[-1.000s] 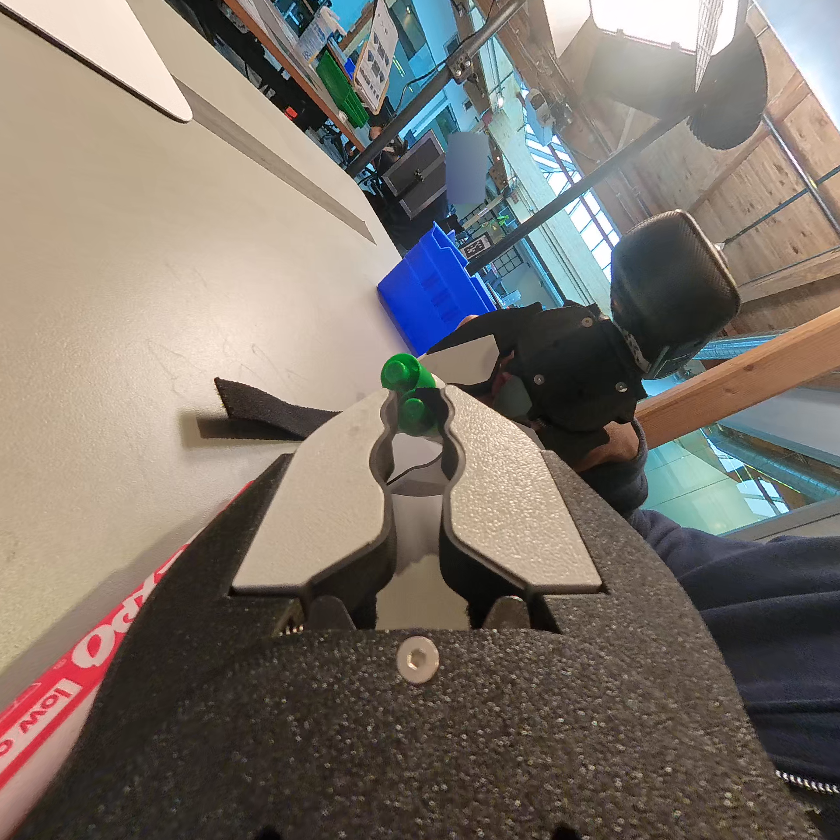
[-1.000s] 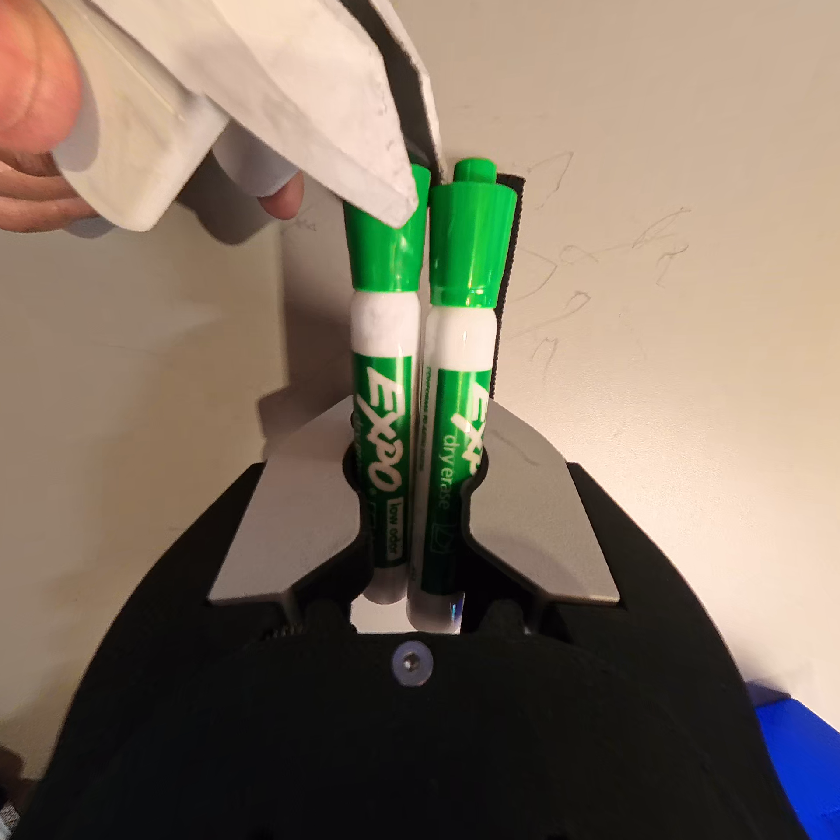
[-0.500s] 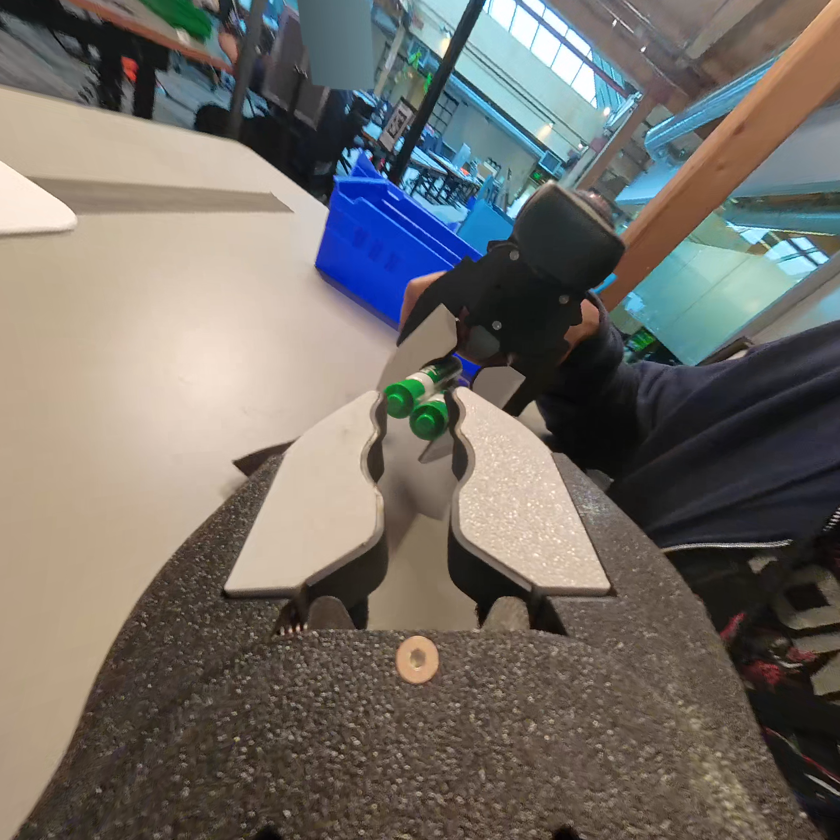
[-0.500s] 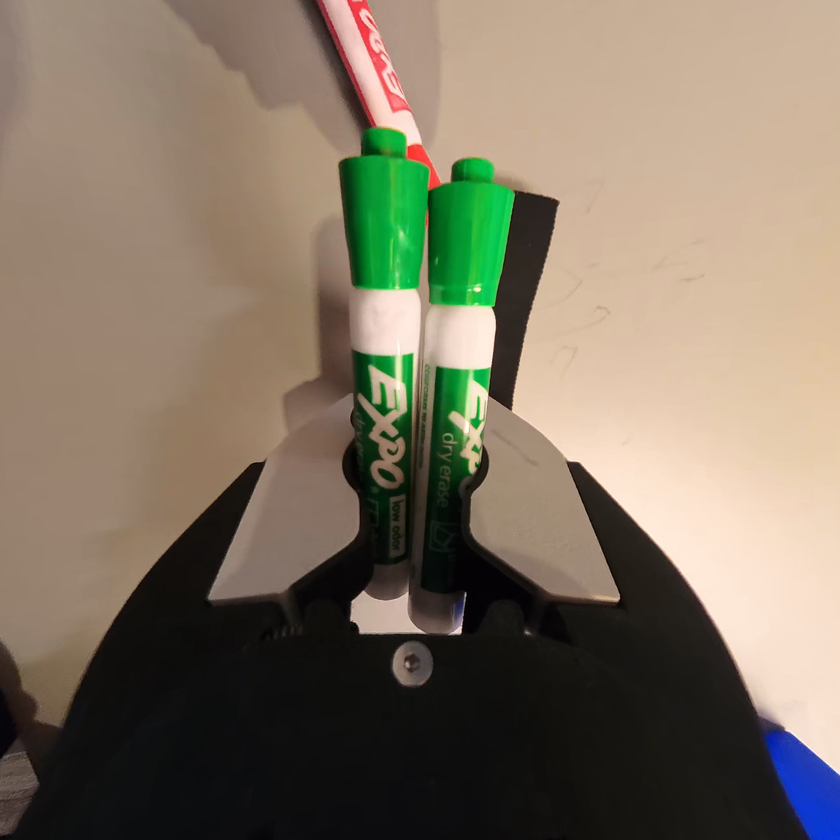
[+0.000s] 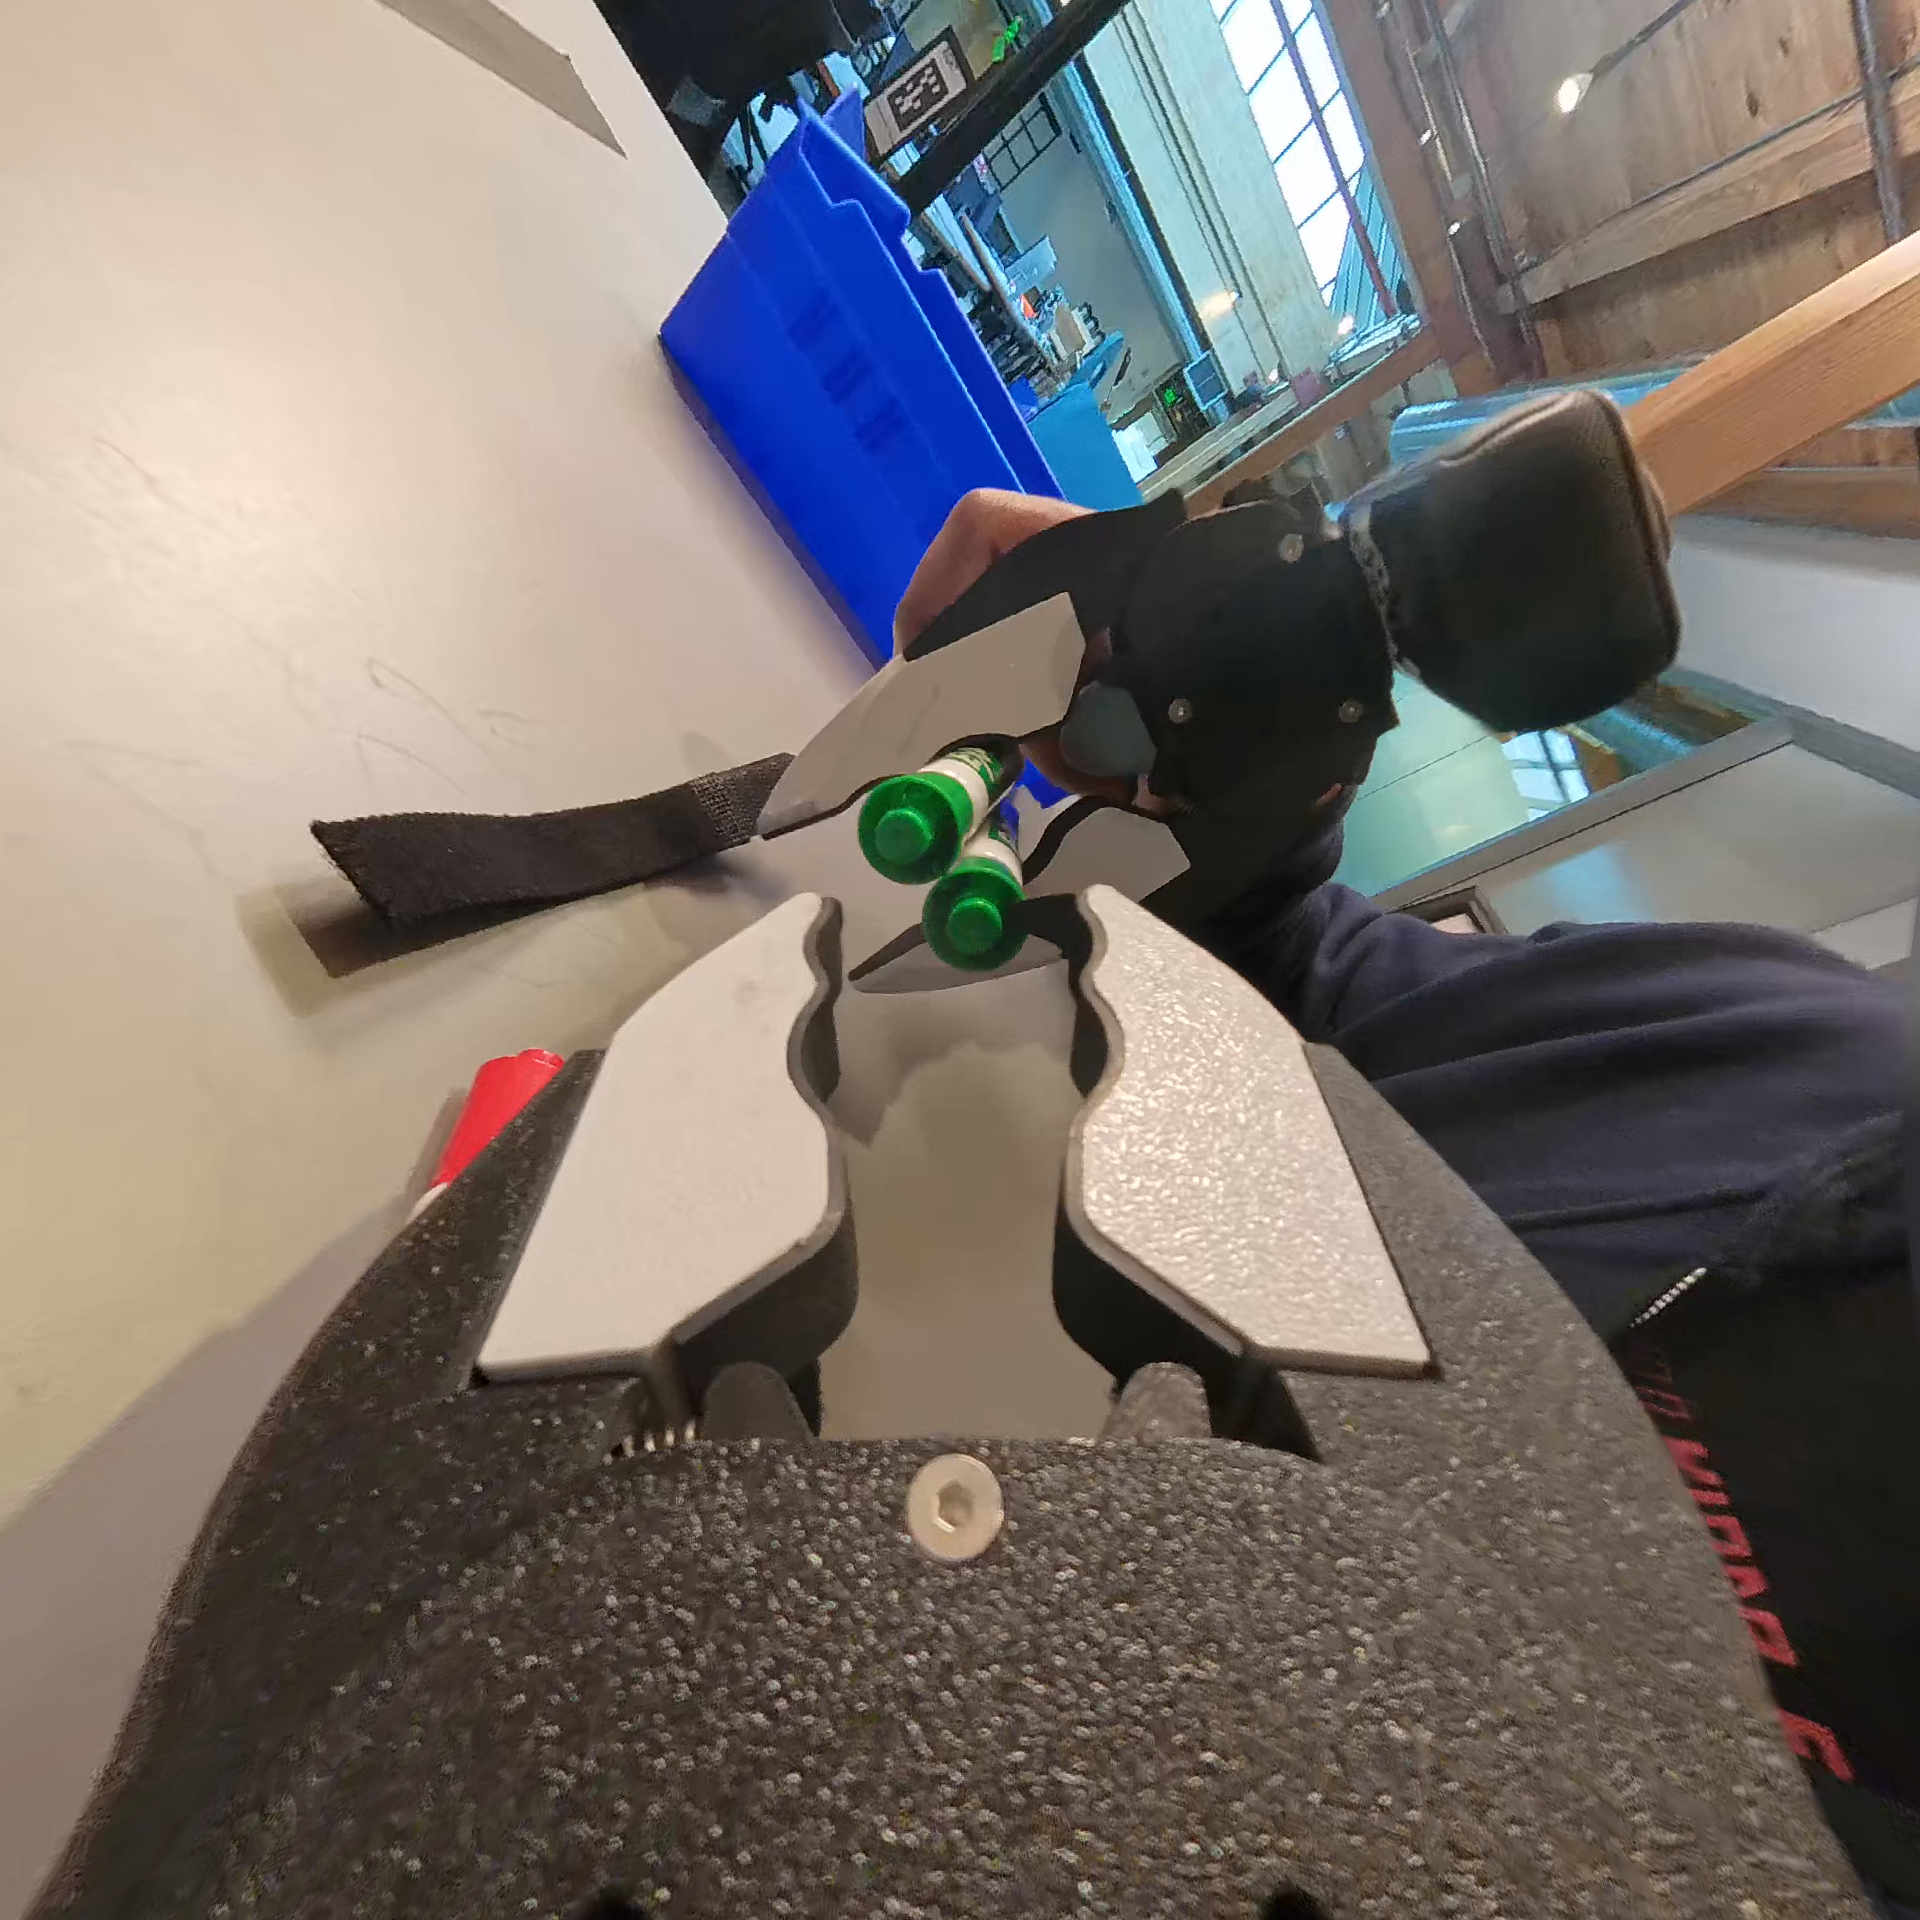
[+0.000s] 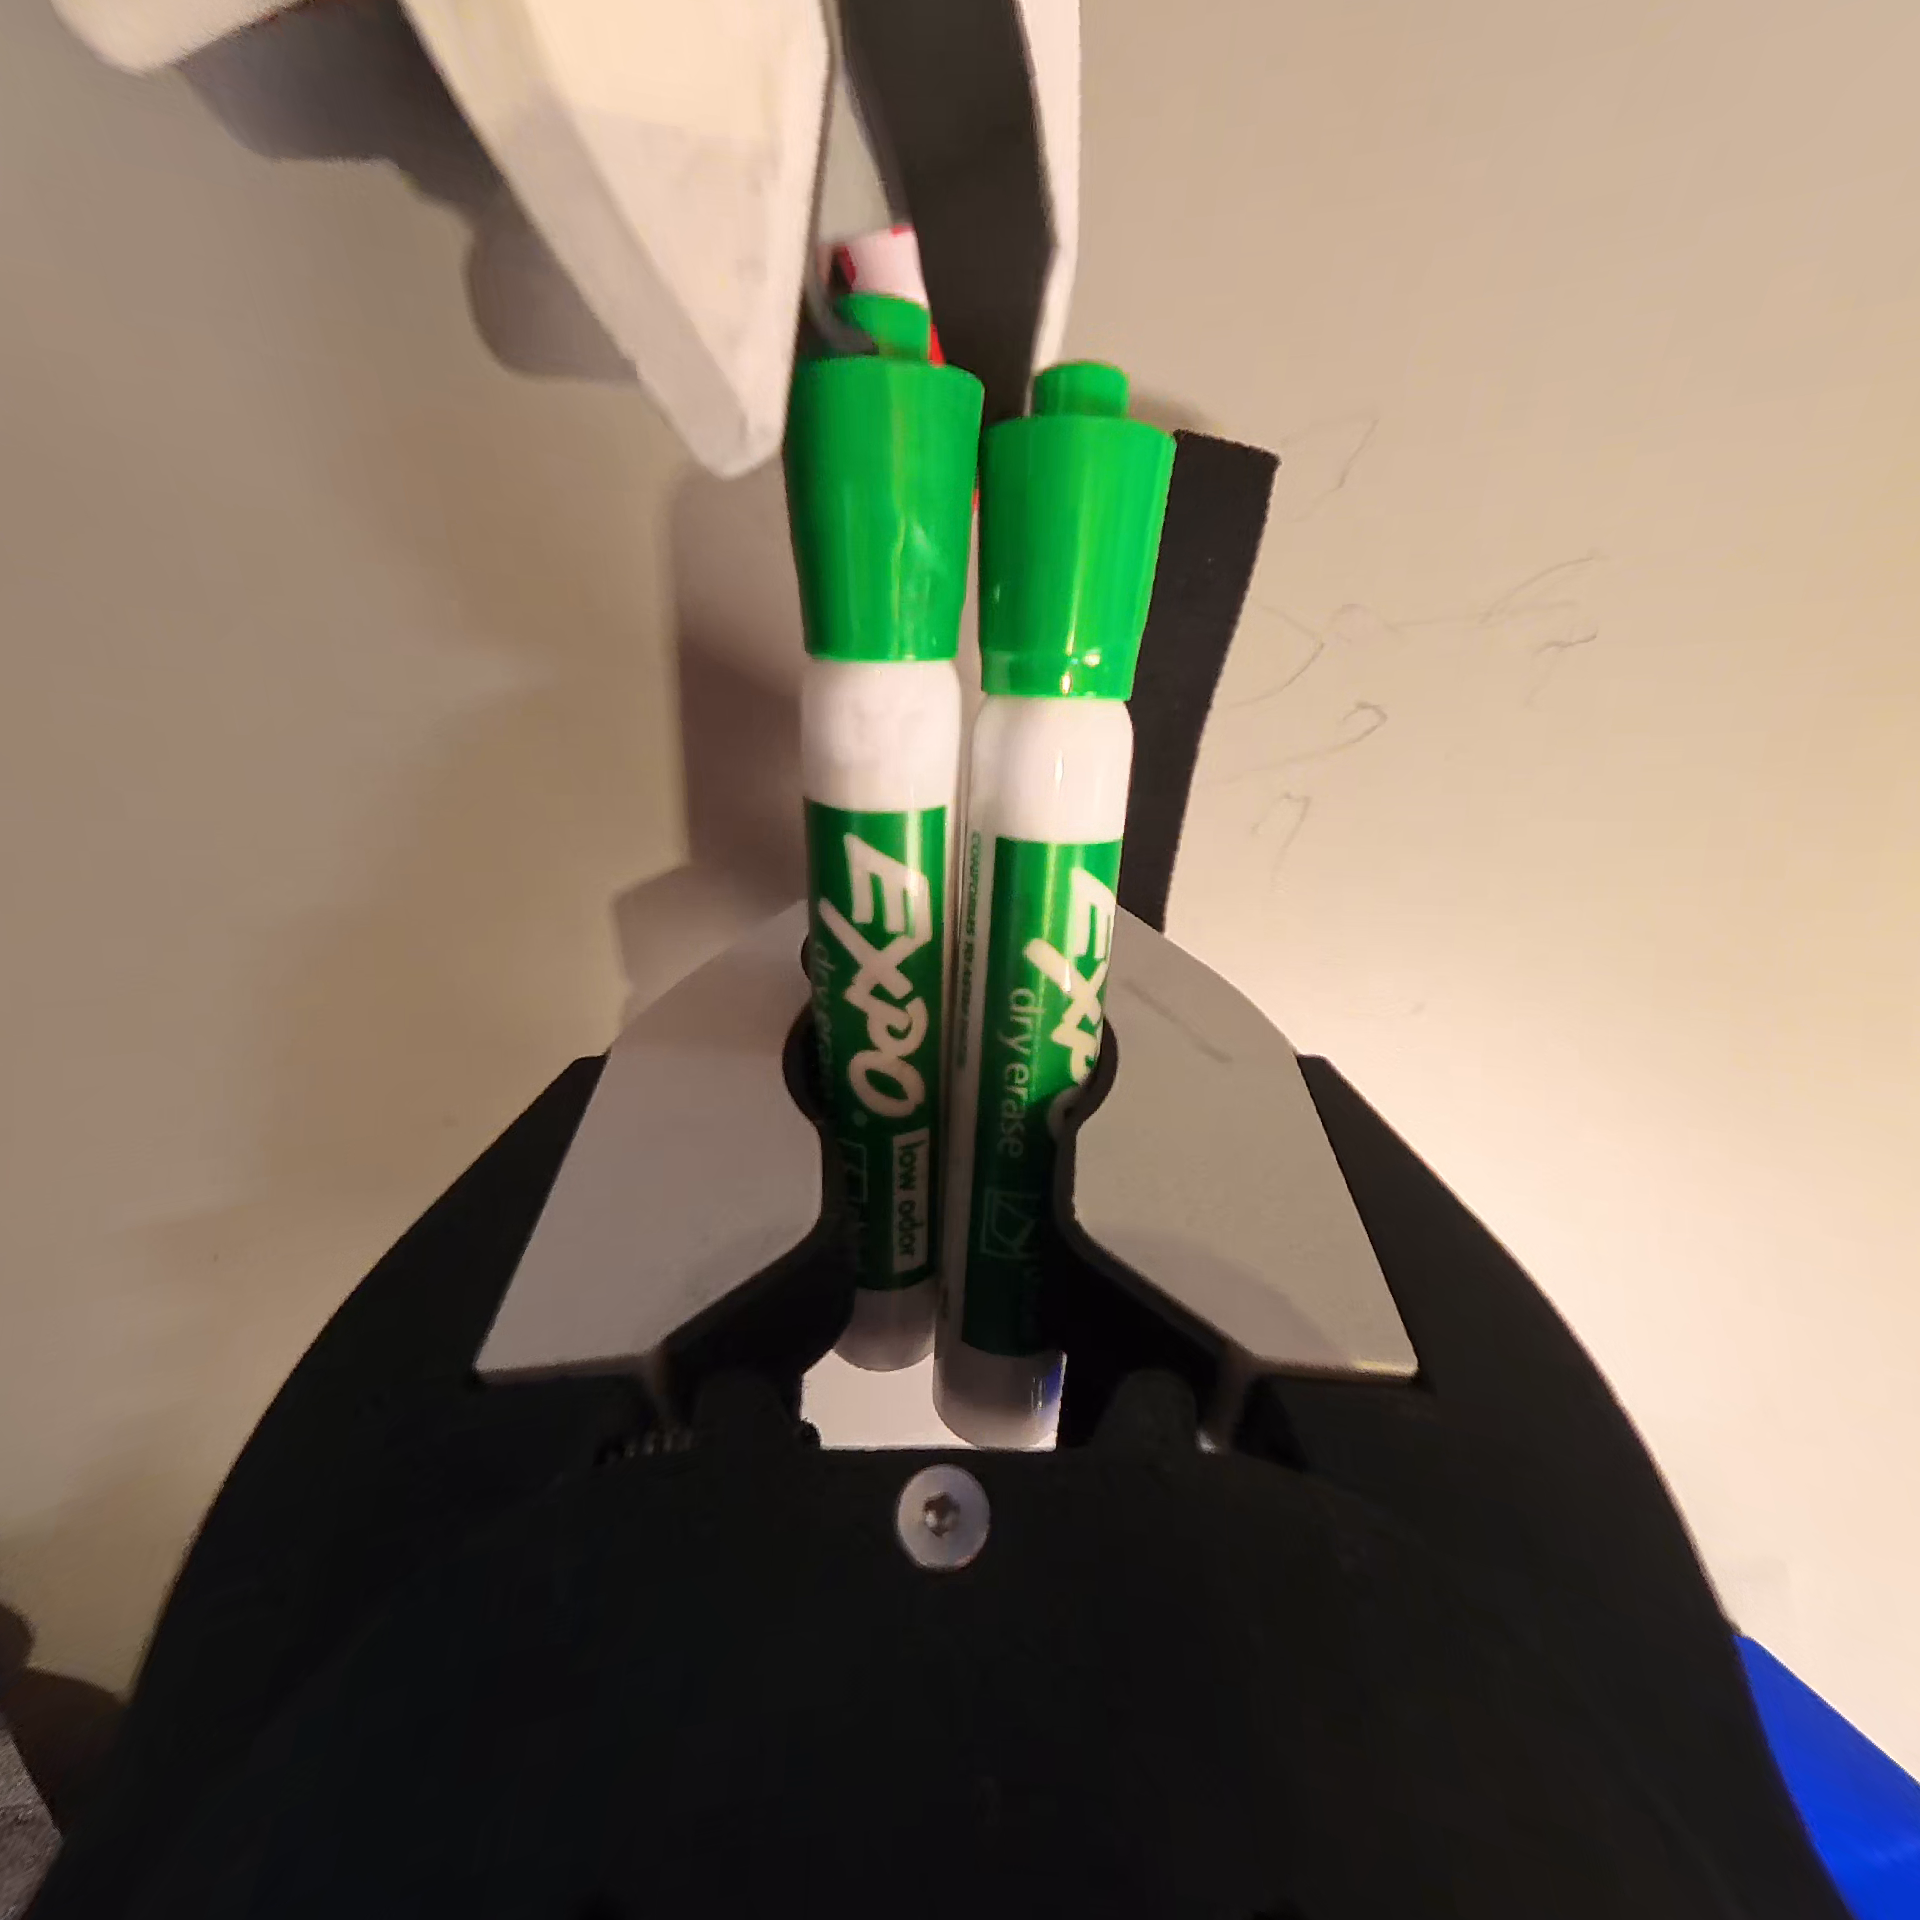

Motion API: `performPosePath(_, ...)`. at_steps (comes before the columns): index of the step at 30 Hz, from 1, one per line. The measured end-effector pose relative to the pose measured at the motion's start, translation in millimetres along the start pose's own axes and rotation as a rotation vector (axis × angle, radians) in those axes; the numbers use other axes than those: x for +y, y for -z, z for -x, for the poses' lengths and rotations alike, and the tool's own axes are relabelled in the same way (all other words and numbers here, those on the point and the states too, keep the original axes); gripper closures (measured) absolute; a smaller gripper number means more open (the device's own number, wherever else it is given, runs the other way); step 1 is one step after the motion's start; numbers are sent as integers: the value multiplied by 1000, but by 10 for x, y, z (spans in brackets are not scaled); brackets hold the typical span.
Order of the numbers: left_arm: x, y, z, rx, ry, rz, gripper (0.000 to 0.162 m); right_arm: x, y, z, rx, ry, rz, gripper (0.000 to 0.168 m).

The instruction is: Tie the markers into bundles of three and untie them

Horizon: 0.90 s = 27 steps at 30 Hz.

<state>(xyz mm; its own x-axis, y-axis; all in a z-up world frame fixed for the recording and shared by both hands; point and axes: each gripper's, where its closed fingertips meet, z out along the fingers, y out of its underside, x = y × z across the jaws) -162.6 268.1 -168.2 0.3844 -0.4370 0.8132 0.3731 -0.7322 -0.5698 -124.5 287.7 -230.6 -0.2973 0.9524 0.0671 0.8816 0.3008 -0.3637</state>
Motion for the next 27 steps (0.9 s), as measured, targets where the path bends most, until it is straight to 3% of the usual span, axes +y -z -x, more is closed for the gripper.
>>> performPosePath(5, -83, -73, 27, 12, 102, -135, 97, -40, -14, -28, 12, -38, -15, 127)
performPosePath(9, -137, -126, 30, 8, 197, -334, 96, -108, -36, 9, -3, -77, -35, 127)
performPosePath(11, -84, -208, -13, -2, 192, -354, 96, -118, -50, 25, -9, -90, -32, 127)
performPosePath(19, -170, -160, 37, -85, 225, -610, 129, -170, -62, 91, -38, -117, -51, 127)
performPosePath(27, -135, -182, 23, -67, 318, -699, 144, -183, -57, 146, -48, -107, -49, 126)
